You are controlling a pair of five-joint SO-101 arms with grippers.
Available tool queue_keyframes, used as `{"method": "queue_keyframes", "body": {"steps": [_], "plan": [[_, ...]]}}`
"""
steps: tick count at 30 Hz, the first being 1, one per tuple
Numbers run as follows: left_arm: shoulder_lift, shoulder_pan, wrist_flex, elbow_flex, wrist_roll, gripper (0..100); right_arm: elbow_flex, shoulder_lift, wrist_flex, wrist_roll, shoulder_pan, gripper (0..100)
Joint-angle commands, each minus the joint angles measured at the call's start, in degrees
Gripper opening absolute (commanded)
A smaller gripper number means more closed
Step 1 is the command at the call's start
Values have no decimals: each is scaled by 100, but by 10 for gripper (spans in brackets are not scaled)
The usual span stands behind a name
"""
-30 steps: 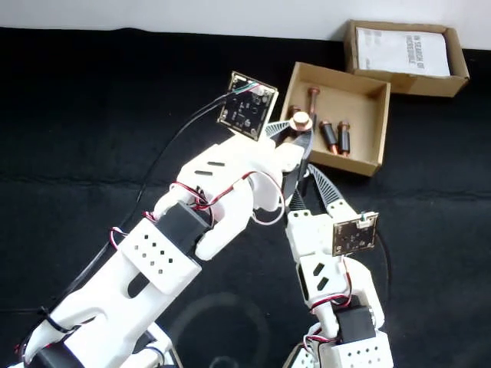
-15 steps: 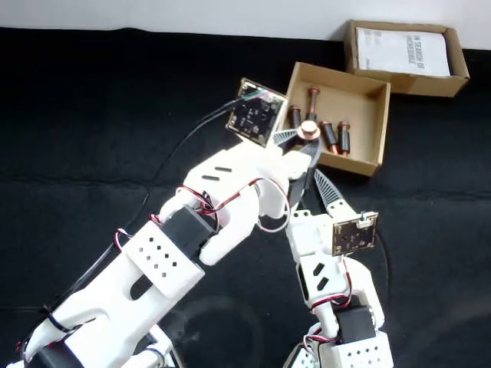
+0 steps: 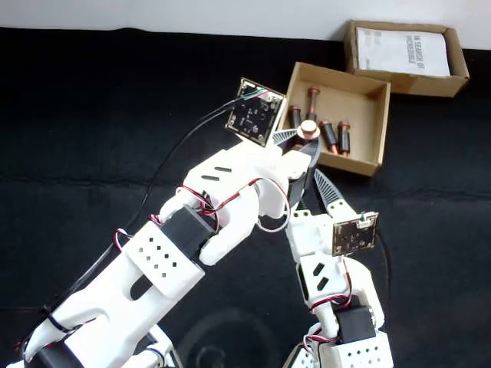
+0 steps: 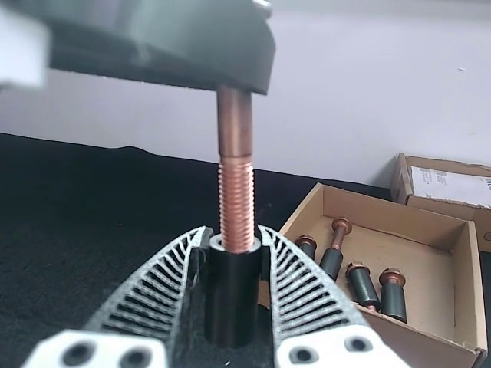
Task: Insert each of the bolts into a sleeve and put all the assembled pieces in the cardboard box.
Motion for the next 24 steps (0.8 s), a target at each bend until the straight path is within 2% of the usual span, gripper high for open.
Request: {"method": "queue_keyframes", "body": {"steps": [1, 5, 24], "plan": [[-92, -22, -9, -13, -53, 10, 760, -22, -110, 44, -22, 6], [-101, -22, -387, 268, -475, 10, 760, -22, -119, 44, -22, 6], [-101, 84, -519, 699, -466, 10, 760, -22, -119, 53, -22, 6]]}}
